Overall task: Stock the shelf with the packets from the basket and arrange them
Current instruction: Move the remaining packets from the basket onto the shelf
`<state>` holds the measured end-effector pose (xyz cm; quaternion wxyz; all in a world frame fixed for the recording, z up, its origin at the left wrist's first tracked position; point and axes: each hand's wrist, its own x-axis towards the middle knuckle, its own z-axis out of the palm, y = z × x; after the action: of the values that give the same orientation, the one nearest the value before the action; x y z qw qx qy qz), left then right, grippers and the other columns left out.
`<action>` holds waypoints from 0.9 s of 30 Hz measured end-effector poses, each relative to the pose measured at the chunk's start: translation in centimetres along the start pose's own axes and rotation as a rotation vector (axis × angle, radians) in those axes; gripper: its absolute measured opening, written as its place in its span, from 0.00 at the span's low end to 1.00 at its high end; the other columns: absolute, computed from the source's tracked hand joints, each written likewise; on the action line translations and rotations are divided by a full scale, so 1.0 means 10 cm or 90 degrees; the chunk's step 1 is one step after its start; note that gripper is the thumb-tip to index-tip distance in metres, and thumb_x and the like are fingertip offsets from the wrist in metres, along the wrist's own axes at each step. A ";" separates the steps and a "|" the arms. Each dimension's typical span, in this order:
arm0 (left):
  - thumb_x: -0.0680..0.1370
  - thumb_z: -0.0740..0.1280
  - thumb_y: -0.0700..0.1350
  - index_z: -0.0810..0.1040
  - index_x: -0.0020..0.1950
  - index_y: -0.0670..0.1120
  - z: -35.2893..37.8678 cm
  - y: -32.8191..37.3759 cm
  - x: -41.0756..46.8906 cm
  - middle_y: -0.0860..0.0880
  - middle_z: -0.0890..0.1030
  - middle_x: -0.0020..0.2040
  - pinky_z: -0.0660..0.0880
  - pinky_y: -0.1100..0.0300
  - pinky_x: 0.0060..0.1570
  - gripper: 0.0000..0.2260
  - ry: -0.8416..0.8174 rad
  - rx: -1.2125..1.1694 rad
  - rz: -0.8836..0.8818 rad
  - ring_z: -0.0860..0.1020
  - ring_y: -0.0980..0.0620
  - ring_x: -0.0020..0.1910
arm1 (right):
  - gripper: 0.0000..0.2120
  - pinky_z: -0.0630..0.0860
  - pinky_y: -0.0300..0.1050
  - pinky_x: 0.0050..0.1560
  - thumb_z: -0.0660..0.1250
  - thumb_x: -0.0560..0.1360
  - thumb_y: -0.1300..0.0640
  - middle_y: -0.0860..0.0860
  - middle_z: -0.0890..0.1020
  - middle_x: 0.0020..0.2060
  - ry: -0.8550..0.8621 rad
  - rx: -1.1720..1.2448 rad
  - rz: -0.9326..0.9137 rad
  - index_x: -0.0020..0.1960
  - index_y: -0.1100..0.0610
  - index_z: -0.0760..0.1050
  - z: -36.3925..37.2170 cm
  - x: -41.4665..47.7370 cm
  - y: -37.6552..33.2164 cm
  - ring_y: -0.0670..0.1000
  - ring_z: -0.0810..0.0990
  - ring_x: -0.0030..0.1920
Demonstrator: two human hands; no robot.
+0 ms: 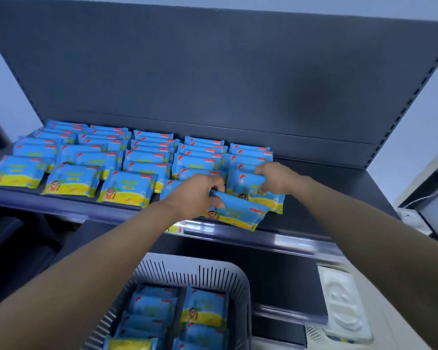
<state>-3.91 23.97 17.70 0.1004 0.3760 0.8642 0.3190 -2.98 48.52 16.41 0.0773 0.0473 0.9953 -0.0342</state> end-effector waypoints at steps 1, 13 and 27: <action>0.71 0.73 0.41 0.76 0.43 0.46 0.00 0.00 0.04 0.48 0.78 0.39 0.69 0.63 0.35 0.07 0.000 -0.005 -0.007 0.72 0.53 0.35 | 0.12 0.73 0.49 0.48 0.70 0.72 0.55 0.52 0.75 0.51 0.002 -0.008 -0.005 0.53 0.57 0.72 -0.01 0.07 0.03 0.53 0.72 0.50; 0.72 0.72 0.41 0.75 0.44 0.43 0.16 -0.07 0.55 0.45 0.77 0.42 0.72 0.54 0.41 0.06 0.023 -0.041 -0.071 0.71 0.51 0.38 | 0.20 0.67 0.46 0.56 0.74 0.68 0.50 0.51 0.72 0.53 0.081 0.061 -0.022 0.55 0.55 0.72 -0.12 0.40 0.24 0.54 0.68 0.60; 0.72 0.71 0.48 0.70 0.65 0.40 0.50 -0.01 0.78 0.42 0.73 0.60 0.58 0.55 0.62 0.25 0.184 0.333 0.088 0.70 0.41 0.61 | 0.20 0.64 0.50 0.61 0.63 0.76 0.55 0.54 0.72 0.62 0.360 -0.001 -0.032 0.66 0.57 0.69 -0.28 -0.26 -0.13 0.57 0.67 0.63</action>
<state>-7.31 31.85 14.22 -0.1460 0.3977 0.8946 0.1420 -1.02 47.26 19.67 -0.2040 0.0303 0.9783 -0.0207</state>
